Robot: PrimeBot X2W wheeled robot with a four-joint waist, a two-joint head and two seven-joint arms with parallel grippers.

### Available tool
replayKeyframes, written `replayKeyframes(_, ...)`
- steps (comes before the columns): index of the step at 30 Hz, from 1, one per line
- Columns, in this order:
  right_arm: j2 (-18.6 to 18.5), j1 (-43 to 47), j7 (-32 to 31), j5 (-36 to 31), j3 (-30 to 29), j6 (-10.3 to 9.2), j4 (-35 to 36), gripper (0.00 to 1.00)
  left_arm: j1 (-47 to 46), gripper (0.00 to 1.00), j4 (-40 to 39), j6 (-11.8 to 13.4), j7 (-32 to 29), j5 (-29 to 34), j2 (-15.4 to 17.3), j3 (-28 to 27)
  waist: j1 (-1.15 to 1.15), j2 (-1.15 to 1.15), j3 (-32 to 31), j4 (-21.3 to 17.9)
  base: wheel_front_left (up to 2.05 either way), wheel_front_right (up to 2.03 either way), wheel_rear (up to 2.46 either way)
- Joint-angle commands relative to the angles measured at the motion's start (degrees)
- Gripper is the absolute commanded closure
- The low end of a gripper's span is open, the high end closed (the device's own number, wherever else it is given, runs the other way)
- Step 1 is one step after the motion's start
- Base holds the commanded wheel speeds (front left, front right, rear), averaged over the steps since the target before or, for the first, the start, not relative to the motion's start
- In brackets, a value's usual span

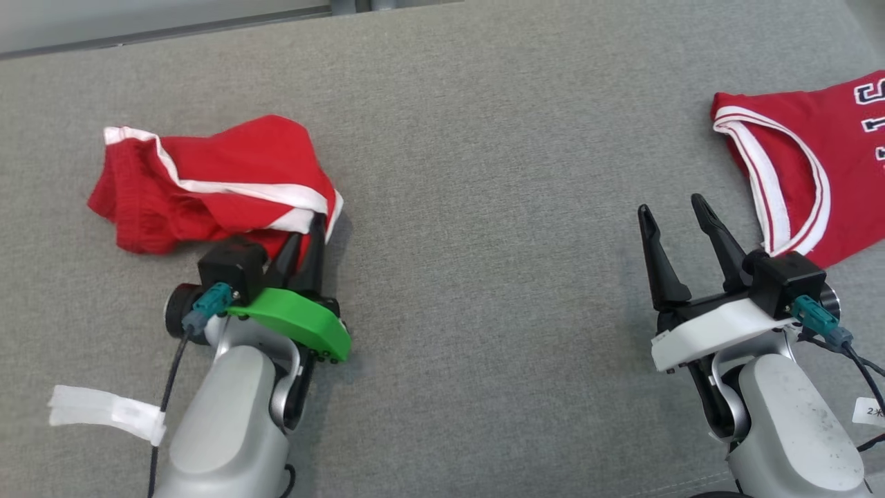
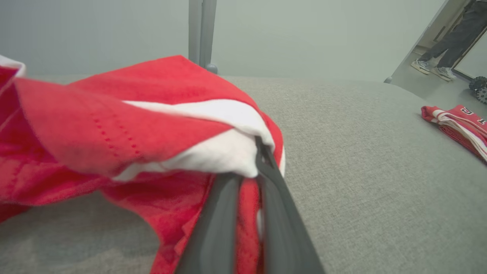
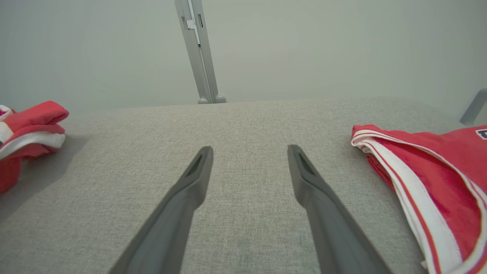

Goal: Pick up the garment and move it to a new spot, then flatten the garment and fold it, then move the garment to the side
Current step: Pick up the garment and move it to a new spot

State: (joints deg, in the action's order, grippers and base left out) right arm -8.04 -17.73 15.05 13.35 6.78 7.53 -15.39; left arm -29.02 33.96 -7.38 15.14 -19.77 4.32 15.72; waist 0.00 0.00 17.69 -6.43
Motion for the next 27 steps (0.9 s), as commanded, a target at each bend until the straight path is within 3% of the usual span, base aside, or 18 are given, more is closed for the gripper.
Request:
replayKeyframes(1, 0.3, 0.88, 0.13, 0.15, -0.16, -0.09, -0.28, 0.0, 1.2, 1.0, -0.23, -0.15, -0.03, -1.5, -0.37, 1.77, 0.0, 0.0, -2.06, -2.63, 0.0, 0.0, 0.0)
replayKeyframes(8, 0.93, 1.53, 0.13, -0.04, -0.12, -0.09, -0.75, 0.0, 4.69, 1.0, -1.27, -0.16, -0.03, -6.29, -1.38, 8.48, 0.0, 0.0, -4.02, -5.45, 0.0, 0.0, 0.0)
replayKeyframes(14, 1.09, 2.39, 0.13, -0.15, -0.49, -0.09, -1.26, 0.0, 6.94, 1.0, -3.33, -0.16, -0.03, -7.88, -1.27, 12.69, 0.0, 0.0, -5.49, -5.5, 0.0, 0.0, 0.0)
replayKeyframes(15, 1.14, 2.51, 0.13, -0.17, -0.56, -0.09, -1.36, 0.0, 7.58, 0.77, -3.58, -0.16, -0.03, -7.45, -1.26, 12.64, 0.0, 0.0, -5.77, -5.31, 0.0, 0.0, 0.0)
replayKeyframes(16, 1.25, 2.56, 0.13, -0.13, -0.57, -0.09, -1.45, 0.0, 8.35, 0.32, -3.65, -0.16, -0.03, -7.24, -1.26, 12.55, 0.0, 0.0, -6.04, -5.09, 0.0, 0.0, 0.0)
replayKeyframes(17, 1.35, 2.65, 0.13, -0.04, -0.56, -0.09, -1.54, 0.0, 8.88, 0.0, -3.72, 0.01, -0.03, -6.95, -1.27, 12.25, 0.0, 0.0, -6.31, -4.79, 0.0, 0.0, 0.0)
replayKeyframes(27, 2.41, 4.88, 0.13, -0.07, -0.27, -0.09, -2.35, 0.0, 18.52, 0.0, -11.94, 4.15, -0.03, 2.64, -1.29, -1.23, 0.0, 0.0, -11.53, 1.48, 0.0, 0.0, 0.0)
